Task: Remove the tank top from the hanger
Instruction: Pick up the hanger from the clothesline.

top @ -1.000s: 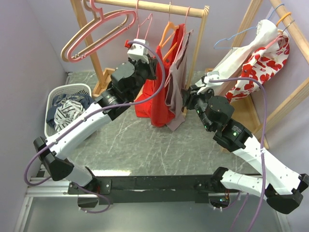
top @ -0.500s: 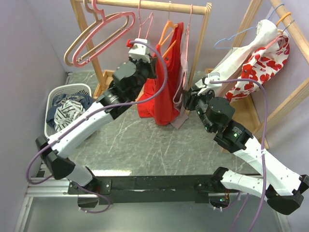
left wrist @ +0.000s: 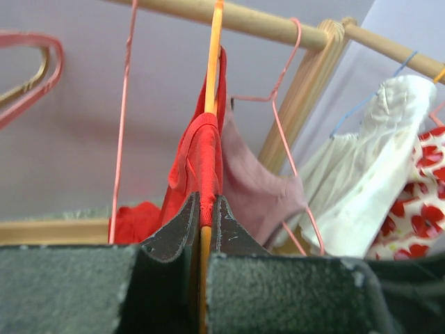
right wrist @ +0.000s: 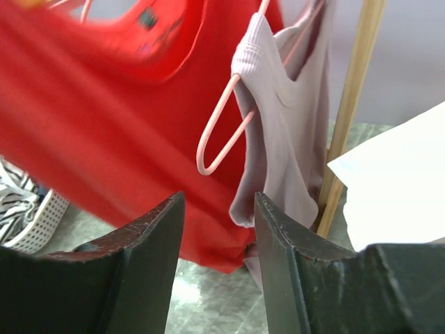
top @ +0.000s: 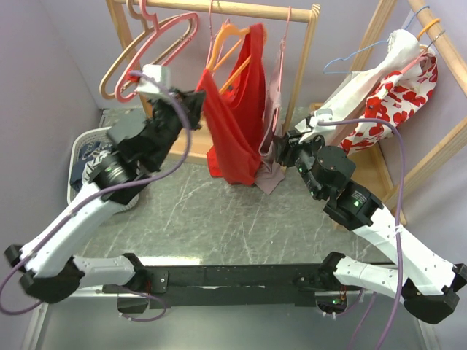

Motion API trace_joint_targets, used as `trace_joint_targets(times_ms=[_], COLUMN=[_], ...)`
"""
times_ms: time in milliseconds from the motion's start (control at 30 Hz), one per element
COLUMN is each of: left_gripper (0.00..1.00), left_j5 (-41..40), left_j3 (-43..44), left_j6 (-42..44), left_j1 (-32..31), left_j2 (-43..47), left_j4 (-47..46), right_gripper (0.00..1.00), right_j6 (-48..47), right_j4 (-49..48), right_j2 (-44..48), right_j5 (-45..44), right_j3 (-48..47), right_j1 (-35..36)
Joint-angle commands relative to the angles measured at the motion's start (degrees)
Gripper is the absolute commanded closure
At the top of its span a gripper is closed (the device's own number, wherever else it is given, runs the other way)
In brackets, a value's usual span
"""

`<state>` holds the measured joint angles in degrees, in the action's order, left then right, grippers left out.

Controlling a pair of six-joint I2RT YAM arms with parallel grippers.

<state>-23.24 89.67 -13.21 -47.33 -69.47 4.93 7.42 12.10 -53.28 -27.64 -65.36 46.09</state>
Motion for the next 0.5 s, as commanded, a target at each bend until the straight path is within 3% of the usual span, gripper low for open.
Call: trace_joint_targets(times_ms=[0,100,233,467], left_gripper=[0.99,0.99,0.99,0.99], left_j5=[1.27,1.62,8.54,12.6], left_j3=[-1.68,-4.23,-5.47,-2.57], left_j6=[-6.38,-9.37,-11.04,-15.52], left_j1=[0.13,0.13,0.13,0.13], left_j2=[7.67,13.47,21.29,28.6], left_j4=[10.17,18.08,23.8,33.29], right_gripper=[0.47,0.47,0.47,0.45], right_j6=[-0.04,0.05,0.58,2.07], right_j4=[-1.2,-1.46,-2.08,-0.94], right_j2=[1.33,1.16,0.37,0.28], right_j5=[2.32,3.2,4.52,9.6], right_j3=[-3.19,-3.89,-4.07,-5.83], right_j1=[-0.38,-0.38,-0.38,-0.38])
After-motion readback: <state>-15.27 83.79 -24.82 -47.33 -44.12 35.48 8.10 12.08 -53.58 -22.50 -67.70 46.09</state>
